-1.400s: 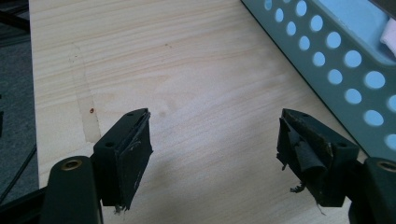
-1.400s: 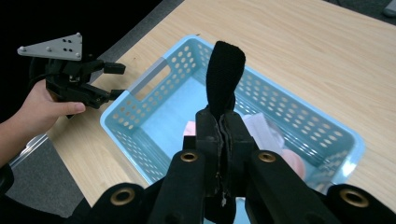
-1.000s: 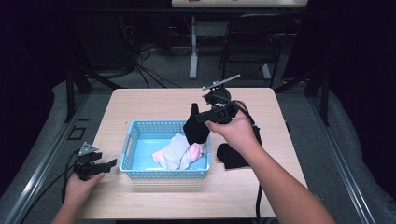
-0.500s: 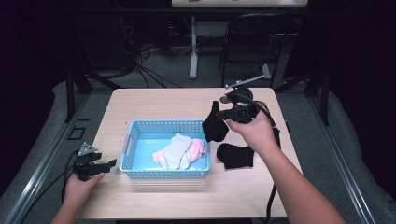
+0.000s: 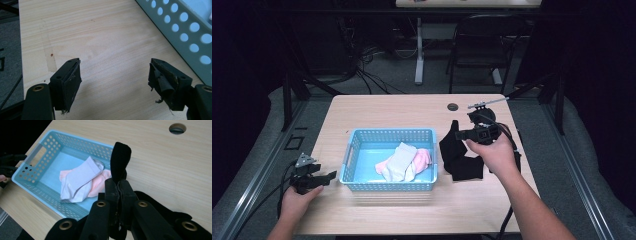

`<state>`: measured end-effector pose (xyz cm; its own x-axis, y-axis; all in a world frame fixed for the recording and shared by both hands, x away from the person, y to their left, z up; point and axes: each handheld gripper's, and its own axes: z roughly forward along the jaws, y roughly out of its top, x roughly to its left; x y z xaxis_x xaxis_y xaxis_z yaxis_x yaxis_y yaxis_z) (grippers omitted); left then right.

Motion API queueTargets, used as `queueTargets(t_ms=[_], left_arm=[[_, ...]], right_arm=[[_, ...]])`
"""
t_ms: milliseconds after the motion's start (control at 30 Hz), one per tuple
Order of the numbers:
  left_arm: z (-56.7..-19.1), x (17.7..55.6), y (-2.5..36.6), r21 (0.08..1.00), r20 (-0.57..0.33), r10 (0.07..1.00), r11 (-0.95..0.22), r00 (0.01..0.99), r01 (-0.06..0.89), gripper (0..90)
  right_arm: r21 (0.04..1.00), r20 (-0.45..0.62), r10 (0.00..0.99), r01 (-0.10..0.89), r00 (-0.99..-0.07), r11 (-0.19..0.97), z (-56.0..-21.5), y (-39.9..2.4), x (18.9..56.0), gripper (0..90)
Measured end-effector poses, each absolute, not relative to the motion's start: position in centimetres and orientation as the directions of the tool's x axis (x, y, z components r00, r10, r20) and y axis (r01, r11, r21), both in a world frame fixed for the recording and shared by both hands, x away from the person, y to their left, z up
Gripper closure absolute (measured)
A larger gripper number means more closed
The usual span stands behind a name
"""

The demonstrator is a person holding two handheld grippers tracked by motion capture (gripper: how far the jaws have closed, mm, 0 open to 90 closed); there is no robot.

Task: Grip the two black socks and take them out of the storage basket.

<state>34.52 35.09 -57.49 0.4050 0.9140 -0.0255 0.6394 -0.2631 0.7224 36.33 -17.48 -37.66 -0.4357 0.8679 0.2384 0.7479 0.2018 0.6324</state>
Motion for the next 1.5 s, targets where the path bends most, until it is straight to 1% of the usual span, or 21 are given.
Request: queueTargets(t_ms=[167, 267, 367, 500, 1000, 1067, 1200, 1267, 1367, 1500], left_arm=[[-57.5, 34.5, 35.1, 0.723, -0.025, 0.914, -0.263, 0.406, 0.638, 25.9], [-57.5, 34.5, 35.1, 0.724, -0.025, 0.913, -0.264, 0.406, 0.638, 25.9], [-57.5, 34.5, 35.0, 0.722, -0.024, 0.911, -0.269, 0.411, 0.638, 25.9], [-57.5, 34.5, 35.0, 0.722, -0.02, 0.911, -0.272, 0.412, 0.636, 25.9], [-57.6, 34.6, 35.0, 0.718, -0.018, 0.911, -0.275, 0.412, 0.639, 25.9], [-57.6, 34.6, 35.0, 0.716, -0.018, 0.911, -0.275, 0.412, 0.641, 25.9], [-57.7, 34.6, 34.9, 0.717, -0.017, 0.911, -0.276, 0.412, 0.64, 25.9], [-57.7, 34.6, 34.9, 0.717, -0.017, 0.911, -0.276, 0.412, 0.64, 25.9], [-57.7, 34.6, 34.9, 0.716, -0.018, 0.911, -0.276, 0.412, 0.641, 25.9], [-57.7, 34.6, 35.0, 0.716, -0.019, 0.911, -0.275, 0.412, 0.642, 25.9]], right_arm=[[0.611, 0.256, 0.874, 0.77, -0.412, 0.184, -39.6, -17.9, 36.4, 86.9], [0.594, 0.258, 0.885, 0.786, -0.387, 0.171, -41.3, -18.3, 36.6, 86.9], [0.576, 0.231, 0.905, 0.8, -0.356, 0.167, -43.3, -18.9, 36.9, 86.9], [0.549, 0.253, 0.918, 0.827, -0.304, 0.122, -45.6, -20.2, 37.4, 86.9], [0.528, 0.281, 0.941, 0.849, -0.191, 0.015, -49.3, -23.7, 37.0, 86.1], [0.523, 0.287, 0.941, 0.852, -0.182, 0.005, -49.6, -24.1, 36.9, 84.0], [0.52, 0.292, 0.941, 0.854, -0.174, -0.003, -50.0, -24.6, 36.7, 75.0], [0.522, 0.29, 0.941, 0.853, -0.173, -0.004, -50.1, -24.6, 36.4, 69.0], [0.538, 0.293, 0.94, 0.843, -0.175, -0.011, -49.8, -24.6, 36.0, 61.7], [0.562, 0.287, 0.94, 0.827, -0.184, -0.01, -49.2, -24.5, 35.3, 56.6]])
